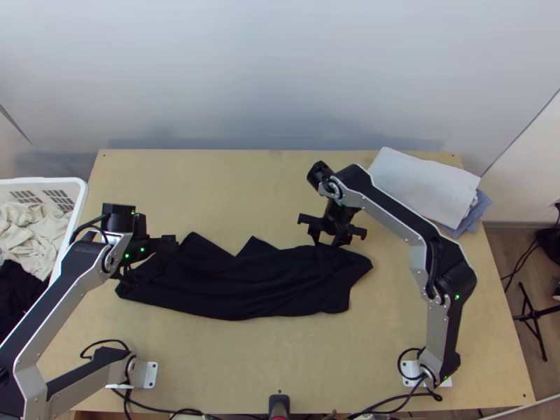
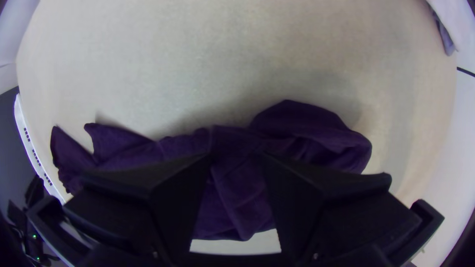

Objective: Fold the t-shirt

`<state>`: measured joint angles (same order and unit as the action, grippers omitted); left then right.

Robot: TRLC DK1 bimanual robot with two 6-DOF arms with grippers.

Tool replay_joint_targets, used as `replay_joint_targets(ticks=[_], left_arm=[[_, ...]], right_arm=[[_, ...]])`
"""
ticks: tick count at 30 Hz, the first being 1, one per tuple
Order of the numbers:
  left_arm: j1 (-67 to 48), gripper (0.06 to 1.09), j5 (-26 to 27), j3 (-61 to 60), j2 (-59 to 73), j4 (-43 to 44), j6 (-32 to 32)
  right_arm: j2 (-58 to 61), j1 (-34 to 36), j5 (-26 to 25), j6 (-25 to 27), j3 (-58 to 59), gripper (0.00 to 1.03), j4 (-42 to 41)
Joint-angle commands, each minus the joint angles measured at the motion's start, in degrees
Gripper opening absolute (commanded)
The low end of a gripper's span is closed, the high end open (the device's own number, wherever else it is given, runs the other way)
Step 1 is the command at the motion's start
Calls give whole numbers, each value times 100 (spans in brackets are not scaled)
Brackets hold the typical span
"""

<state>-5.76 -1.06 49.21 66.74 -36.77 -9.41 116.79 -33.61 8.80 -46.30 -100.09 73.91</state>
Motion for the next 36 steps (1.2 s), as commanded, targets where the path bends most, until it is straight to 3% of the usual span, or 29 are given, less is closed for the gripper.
replay_joint_targets(ticks=[1,3,7,19,30,36], left_arm=[[22,105,1,-26,-12,-5,9],[22,105,1,-26,-12,-5,9],[40,105,1,-17,-12,-5,36],[277,105,1,36,32,56,220],[646,105,115,168,1263,-234,1662],[268,105,124,247,1930,601,1372]], right_arm=[[124,-58,-45,-1,-1,48,-52],[89,-76,-194,7,69,38,-175],[-333,-181,-924,113,535,3,-949],[-1721,196,-1038,218,965,3,-1256],[-2284,486,-1029,227,1792,3,-1414],[-2310,399,-1029,201,1818,3,-1511]])
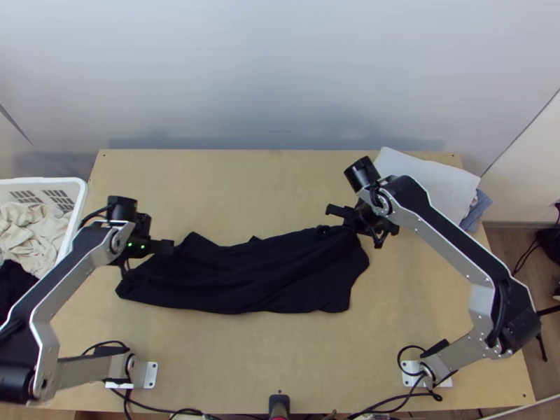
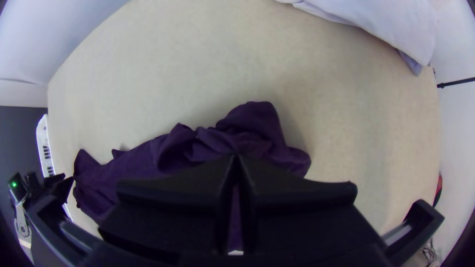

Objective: Fold the t-shirt

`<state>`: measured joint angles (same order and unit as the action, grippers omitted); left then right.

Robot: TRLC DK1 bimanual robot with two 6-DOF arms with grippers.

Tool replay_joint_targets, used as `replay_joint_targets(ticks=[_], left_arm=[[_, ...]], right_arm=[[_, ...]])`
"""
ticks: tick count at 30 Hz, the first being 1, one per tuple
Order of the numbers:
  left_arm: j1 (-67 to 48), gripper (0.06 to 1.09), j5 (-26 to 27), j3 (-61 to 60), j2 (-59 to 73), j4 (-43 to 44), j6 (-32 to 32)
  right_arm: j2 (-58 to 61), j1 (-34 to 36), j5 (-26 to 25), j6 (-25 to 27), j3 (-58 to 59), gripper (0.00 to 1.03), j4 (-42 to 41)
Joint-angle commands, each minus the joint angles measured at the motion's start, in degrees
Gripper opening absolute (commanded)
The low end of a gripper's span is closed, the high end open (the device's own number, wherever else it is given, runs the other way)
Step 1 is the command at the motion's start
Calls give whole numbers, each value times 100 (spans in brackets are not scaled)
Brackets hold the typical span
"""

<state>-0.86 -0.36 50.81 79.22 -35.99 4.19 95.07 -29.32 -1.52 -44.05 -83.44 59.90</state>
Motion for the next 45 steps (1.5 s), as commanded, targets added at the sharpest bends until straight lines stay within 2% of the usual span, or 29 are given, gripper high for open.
replay_joint_targets(ticks=[1,6,9,20,27,32,45], left_arm=[[-292,105,54,140,770,540,-58],[-582,105,54,289,964,690,-401],[-678,105,54,351,902,628,-383],[-538,105,106,685,199,-471,-85],[-713,105,519,465,138,-638,-67],[-837,104,730,114,155,-365,-23],[-942,103,739,-255,357,663,-155]], right_arm=[[-138,-47,2,-33,152,3,-119],[-138,-91,-6,-33,214,3,-136],[-146,-83,-24,-33,276,3,-145],[-190,-118,-94,-77,434,3,-268],[-190,-118,-103,-86,451,3,-286],[-190,-109,-112,-68,451,3,-312],[-208,-91,-112,-77,574,3,-444]])
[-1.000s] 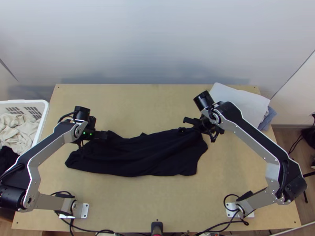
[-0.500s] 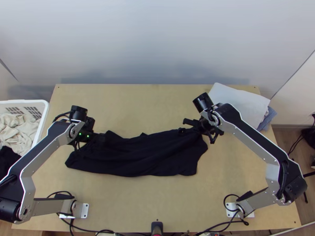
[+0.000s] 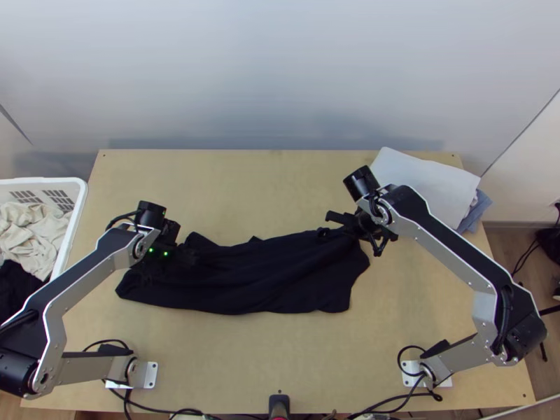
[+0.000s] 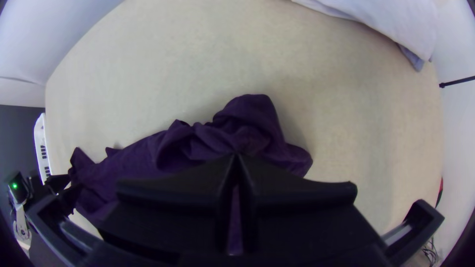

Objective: Fold the t-shirt

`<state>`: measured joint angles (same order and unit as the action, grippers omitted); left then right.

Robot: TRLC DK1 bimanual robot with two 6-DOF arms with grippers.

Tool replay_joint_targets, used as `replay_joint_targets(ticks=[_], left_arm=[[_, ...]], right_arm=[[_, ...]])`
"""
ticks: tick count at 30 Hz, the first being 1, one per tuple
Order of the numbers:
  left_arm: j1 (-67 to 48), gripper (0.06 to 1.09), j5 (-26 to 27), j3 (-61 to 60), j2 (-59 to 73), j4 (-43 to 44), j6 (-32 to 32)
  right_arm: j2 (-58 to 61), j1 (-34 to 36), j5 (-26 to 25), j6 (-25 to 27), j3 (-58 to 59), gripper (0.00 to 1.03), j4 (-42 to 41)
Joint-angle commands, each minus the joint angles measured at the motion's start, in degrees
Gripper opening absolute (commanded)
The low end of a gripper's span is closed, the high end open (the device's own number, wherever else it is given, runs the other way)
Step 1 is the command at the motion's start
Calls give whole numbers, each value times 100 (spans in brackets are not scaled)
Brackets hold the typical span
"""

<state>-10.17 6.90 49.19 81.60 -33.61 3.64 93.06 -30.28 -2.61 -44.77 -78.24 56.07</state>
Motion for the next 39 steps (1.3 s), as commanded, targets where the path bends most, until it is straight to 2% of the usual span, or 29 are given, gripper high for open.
replay_joint_targets(ticks=[1,14,16,19,21,22,25,30,34,36,39], left_arm=[[-2,103,14,-67,128,425,-100],[174,102,40,64,242,451,128],[191,89,40,82,312,460,111],[226,59,49,91,435,610,-39],[218,28,84,29,444,794,-135],[218,9,93,3,444,908,-179],[218,10,321,-23,488,926,-258],[411,9,348,240,523,926,-478],[780,9,339,970,295,662,-803],[859,9,277,1506,198,346,-988],[930,9,119,2314,101,-41,-1322]], right_arm=[[-7,5,-2,-5,63,3,-70],[-7,-4,-2,-14,177,3,-176],[-7,-4,-2,-14,195,3,-202],[-7,-4,-2,-14,204,3,-211],[-7,-4,-11,-14,204,3,-237],[-7,5,-11,-14,204,3,-237],[-16,22,-11,-5,195,3,-237],[-112,198,-20,4,142,3,-246],[-367,427,-143,65,-43,3,-457],[-543,427,-591,92,-95,3,-677],[-719,427,-662,443,-104,3,-1099]])
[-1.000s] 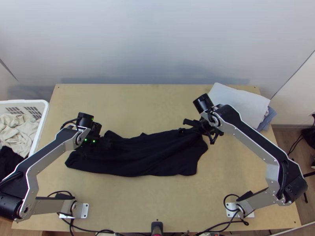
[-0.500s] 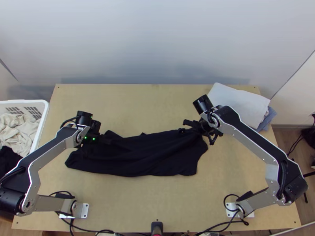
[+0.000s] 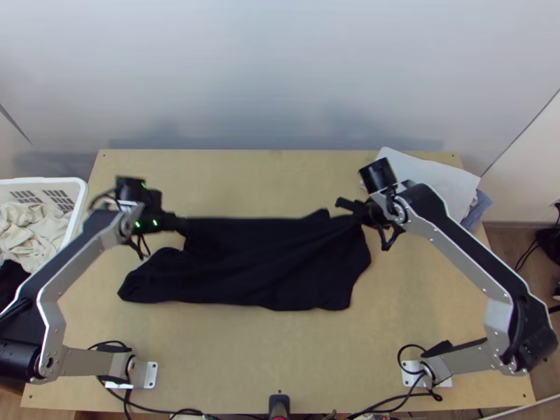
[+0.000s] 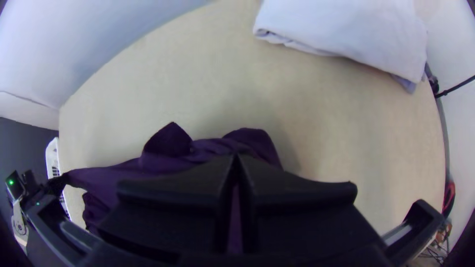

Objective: Fold the t-shirt

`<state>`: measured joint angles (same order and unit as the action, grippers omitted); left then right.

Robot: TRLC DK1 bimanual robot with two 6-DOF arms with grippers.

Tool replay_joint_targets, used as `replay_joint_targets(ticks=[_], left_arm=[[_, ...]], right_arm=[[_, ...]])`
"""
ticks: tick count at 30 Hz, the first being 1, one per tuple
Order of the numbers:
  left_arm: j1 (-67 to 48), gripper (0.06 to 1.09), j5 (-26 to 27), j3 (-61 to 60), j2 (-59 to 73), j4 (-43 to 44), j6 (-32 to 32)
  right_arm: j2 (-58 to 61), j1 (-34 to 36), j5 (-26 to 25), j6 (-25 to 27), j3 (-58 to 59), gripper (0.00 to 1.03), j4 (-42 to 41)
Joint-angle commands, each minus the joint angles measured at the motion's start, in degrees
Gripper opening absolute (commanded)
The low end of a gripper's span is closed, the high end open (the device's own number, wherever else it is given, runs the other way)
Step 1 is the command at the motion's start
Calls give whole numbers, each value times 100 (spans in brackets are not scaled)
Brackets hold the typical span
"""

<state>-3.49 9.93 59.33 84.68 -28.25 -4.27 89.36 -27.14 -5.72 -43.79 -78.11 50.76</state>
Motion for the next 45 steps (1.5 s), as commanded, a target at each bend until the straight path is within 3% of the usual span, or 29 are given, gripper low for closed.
replay_joint_targets(ticks=[1,5,8,18,23,28,32,37,41,45], left_arm=[[261,9,-273,1511,-242,-647,-601],[173,9,-475,2381,-330,-981,-812],[103,9,-563,3058,-339,-1200,-944],[287,9,-756,4763,-110,-1605,-1032],[252,9,-756,4675,-400,-2334,-1005],[199,9,-721,3287,-989,-2484,-856],[6,9,-334,2135,-1314,-2818,-627],[-416,9,-299,975,-1666,-2835,-425],[-601,9,-264,615,-1762,-2853,-329],[-653,9,-238,518,-1692,-2809,-311]], right_arm=[[-384,130,-360,468,-100,3,-734],[-745,165,-351,732,111,3,-1666],[-885,165,-351,1276,67,3,-2677],[-420,376,-492,2006,-2033,3,-3248],[-745,332,-483,1883,-2007,3,-1991],[-1140,305,-439,1356,-636,3,-603],[-1729,297,-316,802,814,3,-471],[-2151,270,-44,398,2027,3,-198],[-2151,270,290,389,2643,3,391],[-2300,279,413,485,3161,4,478]])
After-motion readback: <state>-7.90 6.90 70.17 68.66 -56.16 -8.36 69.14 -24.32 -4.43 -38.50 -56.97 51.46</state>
